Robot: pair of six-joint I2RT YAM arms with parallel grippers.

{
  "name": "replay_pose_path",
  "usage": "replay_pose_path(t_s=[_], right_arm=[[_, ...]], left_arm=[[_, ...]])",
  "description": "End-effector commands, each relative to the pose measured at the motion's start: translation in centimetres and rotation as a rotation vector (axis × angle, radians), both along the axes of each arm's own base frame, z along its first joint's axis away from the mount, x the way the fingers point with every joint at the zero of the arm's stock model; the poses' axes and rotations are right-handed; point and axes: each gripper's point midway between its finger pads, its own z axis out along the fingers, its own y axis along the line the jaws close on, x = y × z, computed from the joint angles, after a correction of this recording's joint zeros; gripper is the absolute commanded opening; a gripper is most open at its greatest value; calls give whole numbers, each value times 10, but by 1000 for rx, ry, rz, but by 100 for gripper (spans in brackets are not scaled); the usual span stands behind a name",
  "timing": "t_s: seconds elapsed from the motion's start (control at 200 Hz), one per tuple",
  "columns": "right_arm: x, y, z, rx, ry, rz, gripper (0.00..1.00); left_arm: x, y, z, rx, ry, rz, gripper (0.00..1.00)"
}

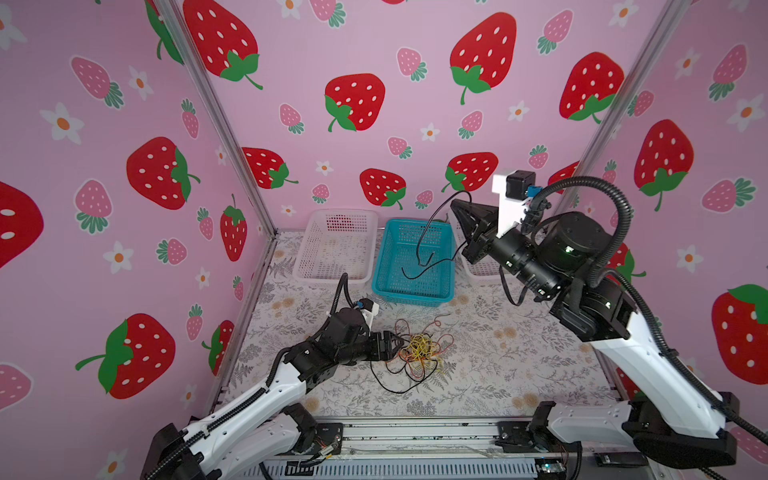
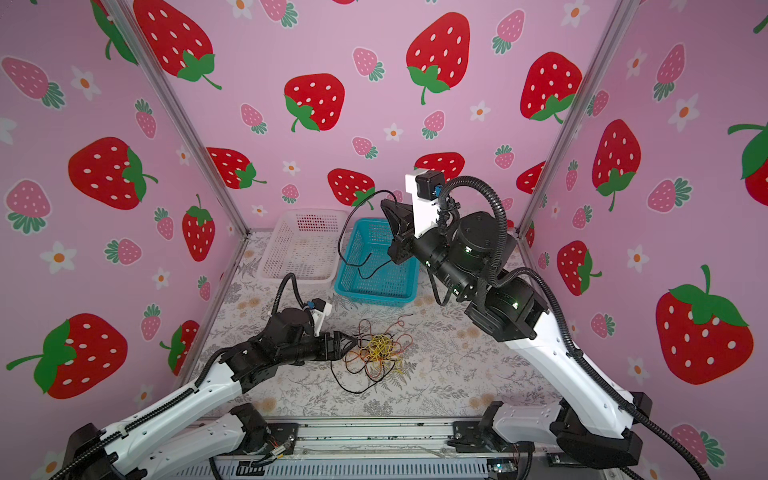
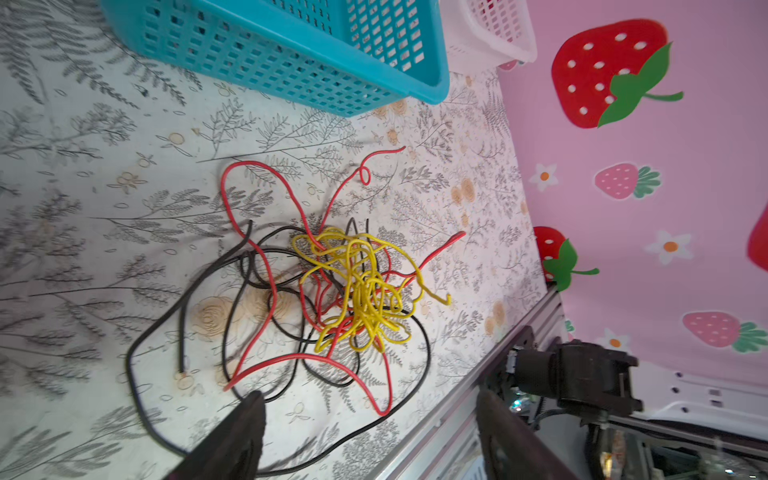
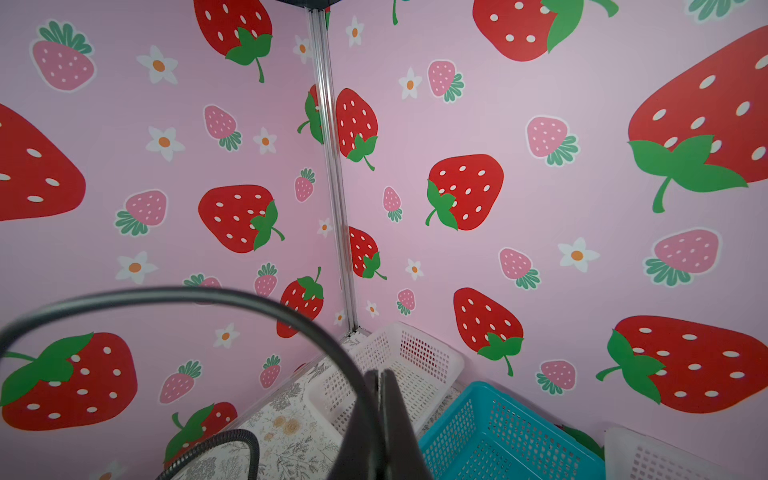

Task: Untangle the cables
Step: 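Lift a black wire with the right gripper while the left holds, then carry the black wire over the white basket while the left gripper draws back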

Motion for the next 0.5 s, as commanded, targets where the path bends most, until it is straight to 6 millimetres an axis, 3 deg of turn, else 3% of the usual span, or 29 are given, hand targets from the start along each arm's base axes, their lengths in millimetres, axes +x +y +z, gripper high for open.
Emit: replay_pose_path(t_s=[0.0, 0.095, 0.27, 0.495], right_arm=[[25, 3, -14, -66, 12, -51, 0], [45, -3, -17, -55, 38, -58, 0], [68, -14, -15, -21, 70, -43, 0], [79, -21, -10, 12, 80, -51, 0]], left_arm=[[16, 21, 39, 91, -144, 56, 90], [23, 45, 57, 197, -206, 112, 100], [38, 86, 86, 370, -349, 208, 99], [56, 147, 94, 626, -518, 405, 99]])
